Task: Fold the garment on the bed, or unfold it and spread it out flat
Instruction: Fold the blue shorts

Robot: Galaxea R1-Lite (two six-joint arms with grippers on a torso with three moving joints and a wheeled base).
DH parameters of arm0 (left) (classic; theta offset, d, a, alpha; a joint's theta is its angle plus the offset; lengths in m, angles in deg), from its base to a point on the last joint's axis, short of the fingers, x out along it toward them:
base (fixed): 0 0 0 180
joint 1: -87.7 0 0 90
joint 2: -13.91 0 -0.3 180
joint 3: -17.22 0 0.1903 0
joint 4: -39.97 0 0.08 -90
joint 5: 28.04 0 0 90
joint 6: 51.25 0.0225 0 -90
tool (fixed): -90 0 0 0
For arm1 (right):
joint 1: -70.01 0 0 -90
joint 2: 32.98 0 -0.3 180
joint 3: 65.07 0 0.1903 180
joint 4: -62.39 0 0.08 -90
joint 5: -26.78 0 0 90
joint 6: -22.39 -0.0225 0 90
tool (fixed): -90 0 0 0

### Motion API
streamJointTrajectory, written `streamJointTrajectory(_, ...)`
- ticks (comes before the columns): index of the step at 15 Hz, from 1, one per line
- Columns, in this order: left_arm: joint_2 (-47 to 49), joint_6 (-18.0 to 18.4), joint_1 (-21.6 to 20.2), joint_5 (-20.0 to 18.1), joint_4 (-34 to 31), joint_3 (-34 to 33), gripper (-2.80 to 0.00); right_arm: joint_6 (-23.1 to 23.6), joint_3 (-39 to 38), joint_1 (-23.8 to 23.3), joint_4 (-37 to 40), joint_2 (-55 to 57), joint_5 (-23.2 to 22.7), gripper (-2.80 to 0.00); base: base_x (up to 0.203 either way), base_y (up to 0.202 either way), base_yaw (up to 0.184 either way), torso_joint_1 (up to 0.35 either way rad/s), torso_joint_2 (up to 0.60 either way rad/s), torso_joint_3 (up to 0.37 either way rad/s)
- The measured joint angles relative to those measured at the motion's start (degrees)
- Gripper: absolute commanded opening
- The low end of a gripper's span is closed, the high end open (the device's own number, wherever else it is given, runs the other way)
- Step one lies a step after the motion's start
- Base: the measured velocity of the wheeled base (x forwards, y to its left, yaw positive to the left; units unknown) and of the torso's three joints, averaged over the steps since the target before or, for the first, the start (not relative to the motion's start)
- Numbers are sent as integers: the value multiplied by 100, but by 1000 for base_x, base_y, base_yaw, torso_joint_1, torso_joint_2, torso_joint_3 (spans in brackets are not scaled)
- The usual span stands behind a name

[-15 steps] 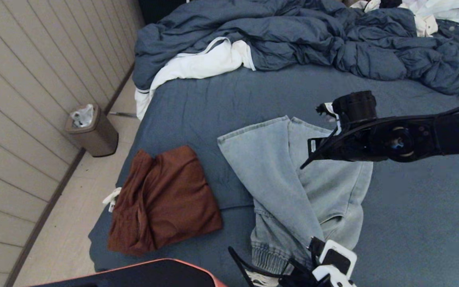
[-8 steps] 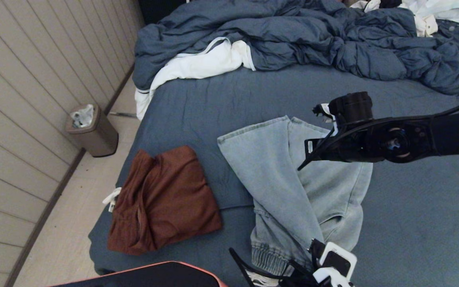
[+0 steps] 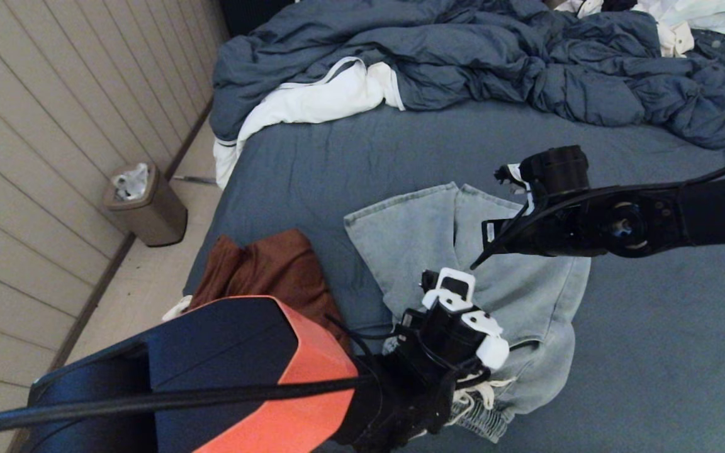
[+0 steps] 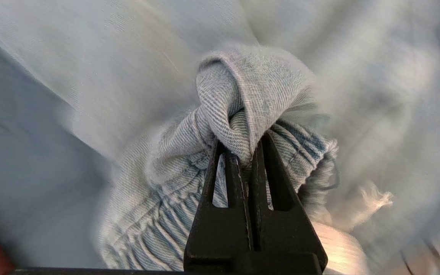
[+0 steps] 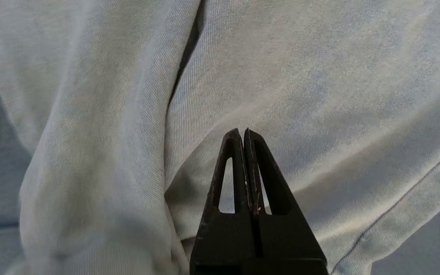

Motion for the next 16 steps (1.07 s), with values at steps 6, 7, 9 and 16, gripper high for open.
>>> streamJointTrajectory(6, 188, 7, -553, -87, -126, 344, -280, 2, 16, -7, -2, -6, 0, -280, 0, 0, 0, 0, 0, 0)
streamJointTrajectory(7, 103, 7, -351, -90, -137, 261, -280, 0, 16, -11, 0, -10, 1, -280, 0, 0, 0, 0, 0, 0)
streamJointTrajectory(9, -101, -12, 126, -87, -139, 74, -280, 0, 17, -10, 4, -9, 0, -280, 0, 0, 0, 0, 0, 0)
streamJointTrajectory(16, -365, -42, 1163, -91, -124, -505, -280, -7, 49, -22, 15, -10, 1, -280, 0, 0, 0, 0, 0, 0)
